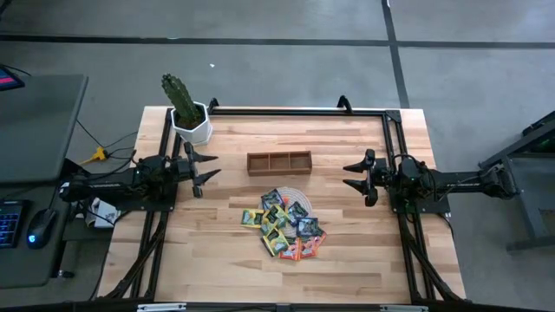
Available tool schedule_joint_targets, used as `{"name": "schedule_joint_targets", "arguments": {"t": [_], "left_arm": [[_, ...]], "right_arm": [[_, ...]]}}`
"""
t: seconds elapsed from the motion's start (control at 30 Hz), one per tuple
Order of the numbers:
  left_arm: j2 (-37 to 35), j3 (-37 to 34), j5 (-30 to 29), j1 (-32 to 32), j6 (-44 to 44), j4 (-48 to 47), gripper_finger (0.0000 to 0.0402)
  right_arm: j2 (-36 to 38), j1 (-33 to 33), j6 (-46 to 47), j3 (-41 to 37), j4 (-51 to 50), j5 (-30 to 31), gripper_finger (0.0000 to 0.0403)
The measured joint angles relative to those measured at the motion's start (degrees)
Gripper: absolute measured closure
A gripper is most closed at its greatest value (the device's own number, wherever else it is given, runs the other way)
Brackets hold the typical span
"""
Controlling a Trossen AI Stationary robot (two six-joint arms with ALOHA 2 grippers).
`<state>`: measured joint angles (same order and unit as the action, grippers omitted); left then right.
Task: Pick & Place Tea
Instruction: Put the yellow tea bag into the left section of the wooden organizer
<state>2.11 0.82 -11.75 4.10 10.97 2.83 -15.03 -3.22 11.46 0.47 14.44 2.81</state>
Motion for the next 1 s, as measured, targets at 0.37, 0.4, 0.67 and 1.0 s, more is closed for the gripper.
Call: {"name": "schedule_joint_targets", "arguments": {"t": [0.37,0.4,0.67,1.0], "left_arm": [[0.0,0.0,-1.7,0.0,-4.1,0.0,0.0209],[0.0,0.0,-2.1,0.0,-4.1,0.0,0.0209],[0.0,0.0,-2.5,0.0,-5.9,0.5,0.0209],[0.0,0.0,-1.4,0.0,-6.3,0.5,0.0209]], "right_arm": [[0.0,0.0,4.4,0.0,2.7,-3.4,0.0182],[0.0,0.0,3.8,0.0,4.4,-3.4,0.0182],[-0.4,-0.6,3.6,1.8,12.7,-0.1,0.0182],[-8.7,-0.5,0.7,20.2,-11.9,-3.1,0.0182]]}}
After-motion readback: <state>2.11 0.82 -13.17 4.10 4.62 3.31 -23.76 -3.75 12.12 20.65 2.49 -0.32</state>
